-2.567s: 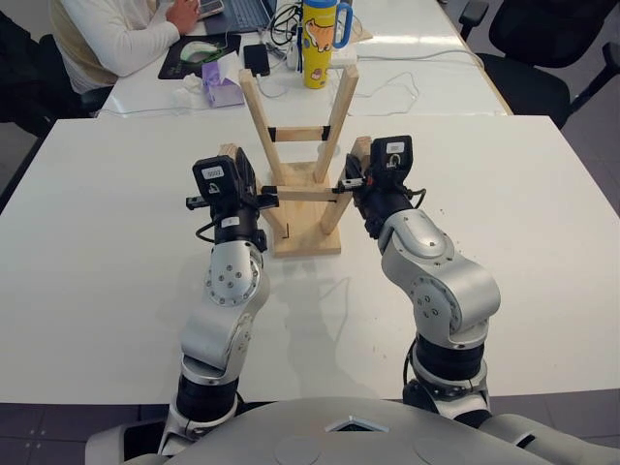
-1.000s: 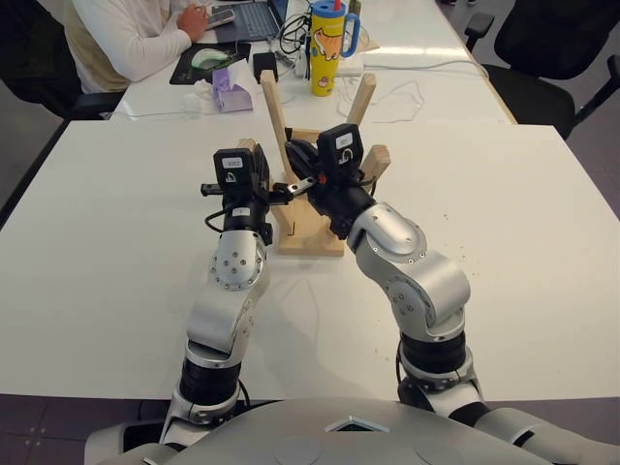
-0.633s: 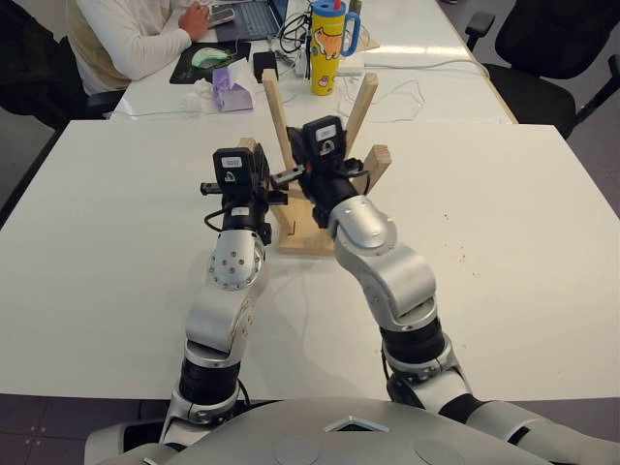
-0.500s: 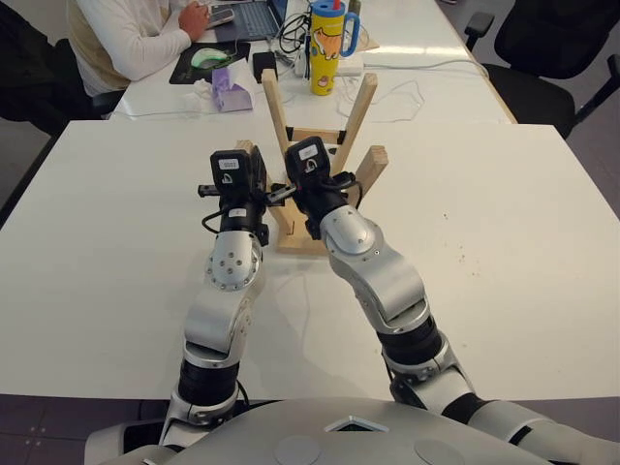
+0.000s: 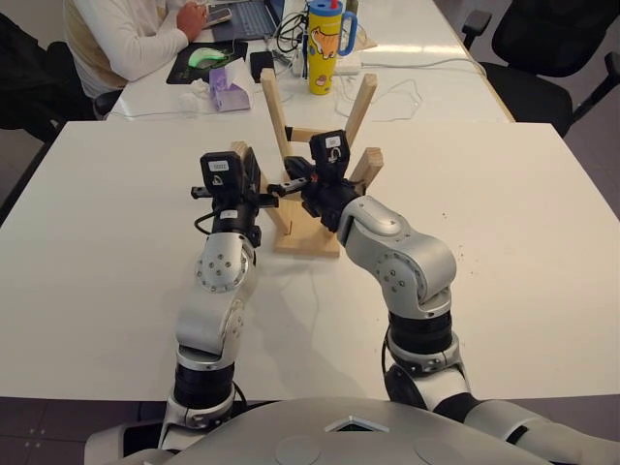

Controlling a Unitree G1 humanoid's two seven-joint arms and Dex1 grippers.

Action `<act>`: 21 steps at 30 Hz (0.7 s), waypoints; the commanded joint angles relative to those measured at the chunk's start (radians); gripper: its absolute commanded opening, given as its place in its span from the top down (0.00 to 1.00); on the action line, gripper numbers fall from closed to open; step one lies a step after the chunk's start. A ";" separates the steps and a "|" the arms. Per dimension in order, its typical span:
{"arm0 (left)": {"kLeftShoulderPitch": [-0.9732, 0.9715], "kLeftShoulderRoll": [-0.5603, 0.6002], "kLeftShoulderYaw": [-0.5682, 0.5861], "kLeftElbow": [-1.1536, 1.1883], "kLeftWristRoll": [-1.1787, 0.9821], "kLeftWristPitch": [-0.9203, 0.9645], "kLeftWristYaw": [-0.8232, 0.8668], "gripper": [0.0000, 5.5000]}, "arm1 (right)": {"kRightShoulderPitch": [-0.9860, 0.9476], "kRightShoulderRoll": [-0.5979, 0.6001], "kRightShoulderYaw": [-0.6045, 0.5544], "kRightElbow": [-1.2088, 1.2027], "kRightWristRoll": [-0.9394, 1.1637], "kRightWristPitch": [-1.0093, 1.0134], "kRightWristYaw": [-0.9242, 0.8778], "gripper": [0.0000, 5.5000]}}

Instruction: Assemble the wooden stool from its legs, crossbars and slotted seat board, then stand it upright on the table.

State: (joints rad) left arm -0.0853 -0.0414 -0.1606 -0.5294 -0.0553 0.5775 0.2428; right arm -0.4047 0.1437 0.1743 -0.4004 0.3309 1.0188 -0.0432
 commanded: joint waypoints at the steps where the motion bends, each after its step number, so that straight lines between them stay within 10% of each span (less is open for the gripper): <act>1: 0.045 0.003 0.037 0.069 0.014 0.072 -0.009 0.79 | 0.125 0.062 0.005 0.030 -0.026 0.096 -0.082 1.00; 21: 0.034 -0.015 0.025 0.045 0.032 0.082 0.000 0.79 | 0.056 -0.080 0.209 -0.010 -0.096 0.227 0.004 1.00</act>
State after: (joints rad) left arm -0.0886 -0.0427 -0.1374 -0.5342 -0.0606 0.5906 0.2253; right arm -0.3254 0.0767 0.3888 -0.3846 0.2414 1.2410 -0.0586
